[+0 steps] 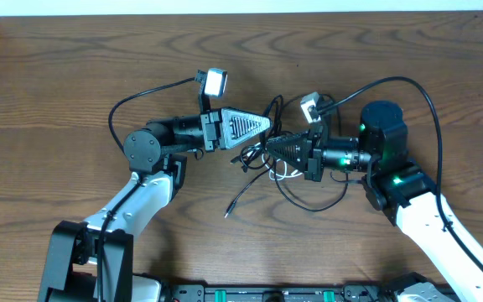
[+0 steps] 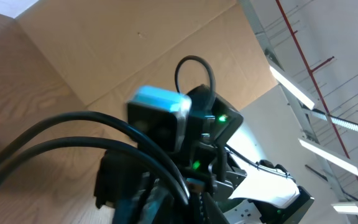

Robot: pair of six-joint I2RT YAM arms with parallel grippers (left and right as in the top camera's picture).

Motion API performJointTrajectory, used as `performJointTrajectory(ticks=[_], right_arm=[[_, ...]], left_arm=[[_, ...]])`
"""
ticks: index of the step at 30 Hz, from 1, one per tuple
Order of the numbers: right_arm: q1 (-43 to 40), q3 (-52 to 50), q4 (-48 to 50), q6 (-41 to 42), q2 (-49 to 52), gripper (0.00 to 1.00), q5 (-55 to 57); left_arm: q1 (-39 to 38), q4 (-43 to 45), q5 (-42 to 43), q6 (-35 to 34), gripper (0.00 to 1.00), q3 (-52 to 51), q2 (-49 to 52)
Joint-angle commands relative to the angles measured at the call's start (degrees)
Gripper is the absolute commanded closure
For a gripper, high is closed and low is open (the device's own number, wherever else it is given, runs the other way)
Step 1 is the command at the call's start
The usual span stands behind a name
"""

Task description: Untangle cables

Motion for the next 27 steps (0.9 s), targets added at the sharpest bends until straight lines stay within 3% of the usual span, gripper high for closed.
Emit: performJointTrajectory(ticks=[1, 5, 11, 18, 27], right_arm=[[-0.3, 0.2, -5.2, 3.4, -0.1, 0.82, 9.6], [-0.2, 0.2, -9.5, 13.4, 0.0, 0.77, 18.4], [-0.2, 0.2, -9.4, 24.7, 0.0, 0.75, 22.0], [-0.2, 0.2, -10.4, 33.7, 0.1, 0.76, 22.2], [2.6, 0.2, -12.2, 42.5, 0.2, 0.62, 22.4]], left_arm=[[-0.2, 1.1, 0.7, 0.2, 0.92, 1.3, -1.0], [-0.5, 1.2, 1.1, 1.8, 0.92, 1.3, -1.0], [-3.3, 1.1, 2.6, 8.0, 0.92, 1.3, -1.0], [-5.9, 1.2, 2.6, 11.6, 0.92, 1.3, -1.0], [-5.9, 1.1, 2.7, 14.2, 0.92, 1.3, -1.0]])
